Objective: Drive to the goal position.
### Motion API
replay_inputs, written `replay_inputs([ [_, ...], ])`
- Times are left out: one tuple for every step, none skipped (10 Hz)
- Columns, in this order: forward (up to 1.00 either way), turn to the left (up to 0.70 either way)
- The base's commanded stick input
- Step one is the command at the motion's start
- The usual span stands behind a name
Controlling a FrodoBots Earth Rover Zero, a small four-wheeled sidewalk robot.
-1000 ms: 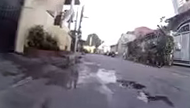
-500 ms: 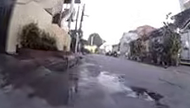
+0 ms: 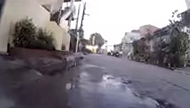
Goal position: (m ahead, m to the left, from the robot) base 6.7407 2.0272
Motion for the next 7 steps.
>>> replay_inputs([
  [1.00,0.00],
  [1.00,0.00],
  [1.00,0.00],
  [1.00,0.00],
  [1.00,0.00],
  [1.00,0.00],
  [1.00,0.00],
])
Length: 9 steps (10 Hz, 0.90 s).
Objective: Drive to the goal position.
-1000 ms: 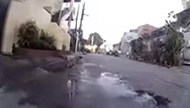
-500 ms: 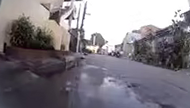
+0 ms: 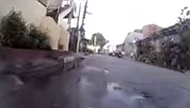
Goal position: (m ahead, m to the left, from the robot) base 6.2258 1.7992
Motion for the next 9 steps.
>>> replay_inputs([
  [1.00,0.00],
  [1.00,0.00],
  [1.00,0.00],
  [1.00,0.00],
  [1.00,0.00],
  [1.00,-0.04],
  [1.00,-0.12],
  [1.00,-0.17],
  [1.00,-0.22],
])
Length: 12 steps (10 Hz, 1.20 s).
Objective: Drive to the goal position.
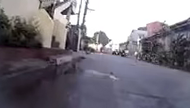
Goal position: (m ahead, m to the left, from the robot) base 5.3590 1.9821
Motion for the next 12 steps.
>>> replay_inputs([
  [1.00,-0.36],
  [1.00,-0.29],
  [1.00,-0.13],
  [1.00,0.00],
  [1.00,0.00],
  [1.00,0.00],
  [1.00,0.00],
  [1.00,0.00],
  [1.00,0.00],
  [1.00,0.00],
  [1.00,0.00],
  [1.00,0.00],
])
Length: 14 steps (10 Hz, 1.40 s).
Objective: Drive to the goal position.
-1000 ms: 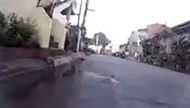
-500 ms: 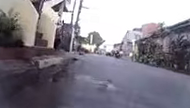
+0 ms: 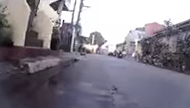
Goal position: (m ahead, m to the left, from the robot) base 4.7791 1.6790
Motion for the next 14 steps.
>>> replay_inputs([
  [1.00,0.00],
  [1.00,0.00],
  [1.00,0.00],
  [1.00,0.00],
  [1.00,0.00],
  [1.00,0.00],
  [1.00,0.00],
  [1.00,0.00],
  [1.00,0.00],
  [1.00,-0.09],
  [1.00,-0.31],
  [1.00,-0.40],
  [1.00,-0.40],
  [1.00,-0.24],
])
